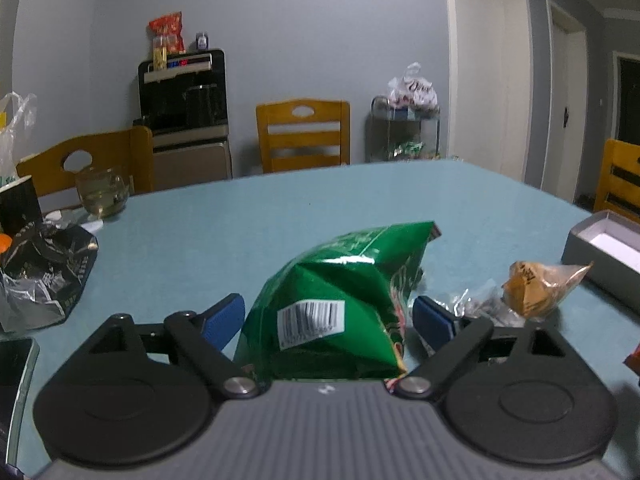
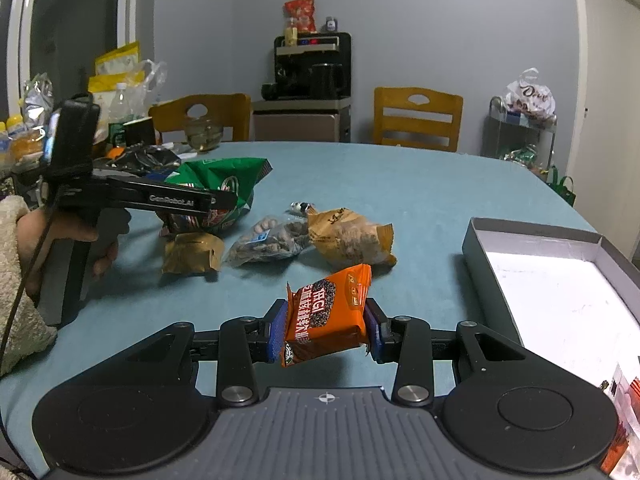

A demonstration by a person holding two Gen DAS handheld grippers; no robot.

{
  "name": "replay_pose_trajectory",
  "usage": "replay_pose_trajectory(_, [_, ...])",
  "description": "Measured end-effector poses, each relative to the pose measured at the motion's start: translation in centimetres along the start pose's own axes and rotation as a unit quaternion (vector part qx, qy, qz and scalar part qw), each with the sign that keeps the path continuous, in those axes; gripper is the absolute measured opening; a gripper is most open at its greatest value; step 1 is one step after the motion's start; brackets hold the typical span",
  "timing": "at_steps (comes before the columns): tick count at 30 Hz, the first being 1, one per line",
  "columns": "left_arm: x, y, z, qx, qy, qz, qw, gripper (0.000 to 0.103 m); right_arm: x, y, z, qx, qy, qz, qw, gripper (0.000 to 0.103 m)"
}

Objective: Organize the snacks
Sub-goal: 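Grasp the orange cookie pack with the right tool while the left tool grasps the green chip bag, then carry both snacks over the grey box and open both tools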

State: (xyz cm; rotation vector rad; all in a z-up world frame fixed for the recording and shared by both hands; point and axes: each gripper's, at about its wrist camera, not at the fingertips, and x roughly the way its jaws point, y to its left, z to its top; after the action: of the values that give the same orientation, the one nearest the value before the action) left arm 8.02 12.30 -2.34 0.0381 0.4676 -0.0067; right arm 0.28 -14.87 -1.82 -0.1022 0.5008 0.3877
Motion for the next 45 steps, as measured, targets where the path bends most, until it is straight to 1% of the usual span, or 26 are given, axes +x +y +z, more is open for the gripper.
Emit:
replay_pose_trajectory(2, [0.5, 0.0, 0.1, 0.000, 0.011, 0.004, 0.9999, 0.091, -0.1, -0.2, -0.1, 0.001, 0.000, 0.002, 1.000, 0.040])
replay_pose_trajectory(5, [0.7, 0.0, 0.1, 0.002, 0.016, 0.007, 0.9998, 0.085, -0.3, -0.5, -0.2, 0.004, -0.002, 0.004, 1.000, 0.040])
replay_pose_trajectory(7, [0.8, 0.1, 0.1, 0.002, 0.014, 0.009, 0.9999, 0.072, -0.6, -0.9, -0.2, 0.008, -0.006, 0.006, 1.000, 0.040])
replay_pose_trajectory(12, [0.6, 0.2, 0.0, -0.002, 0.010, 0.014, 0.9998, 0.068, -1.7, -2.2, 0.0, 0.027, -0.022, 0.019, 0.999, 0.040])
replay_pose_trajectory(16, [0.1, 0.8, -0.1, -0.023, 0.009, 0.013, 0.9996, 0.066, -2.7, -3.2, 0.5, 0.038, -0.038, 0.023, 0.998, 0.040])
replay_pose_trajectory(19, [-0.8, 1.3, 0.1, -0.042, -0.006, 0.018, 0.9989, 0.066, -3.3, -4.0, 0.8, 0.044, -0.051, 0.022, 0.998, 0.040])
replay_pose_trajectory(22, [-2.2, 1.1, 0.8, -0.040, -0.032, 0.029, 0.9983, 0.065, -3.7, -4.5, 1.0, 0.047, -0.061, 0.019, 0.997, 0.040])
replay_pose_trajectory(26, [-4.1, 0.4, 2.3, -0.045, -0.059, 0.012, 0.9972, 0.065, -4.3, -5.3, 1.4, 0.042, -0.080, 0.007, 0.996, 0.040])
replay_pose_trajectory(30, [-5.7, -1.7, 4.0, -0.029, -0.082, -0.009, 0.9961, 0.066, -5.3, -6.4, 1.9, 0.041, -0.101, -0.008, 0.994, 0.040])
replay_pose_trajectory(34, [-7.0, -4.4, 5.6, -0.019, -0.102, -0.039, 0.9938, 0.065, -6.2, -7.9, 2.3, 0.044, -0.115, -0.022, 0.992, 0.040])
replay_pose_trajectory(40, [-8.3, -9.4, 7.7, 0.011, -0.115, -0.084, 0.9898, 0.066, -8.0, -11.3, 2.7, 0.064, -0.145, -0.066, 0.985, 0.040])
replay_pose_trajectory(45, [-8.9, -13.4, 9.1, 0.026, -0.123, -0.116, 0.9853, 0.066, -9.5, -14.5, 2.1, 0.077, -0.161, -0.106, 0.978, 0.040])
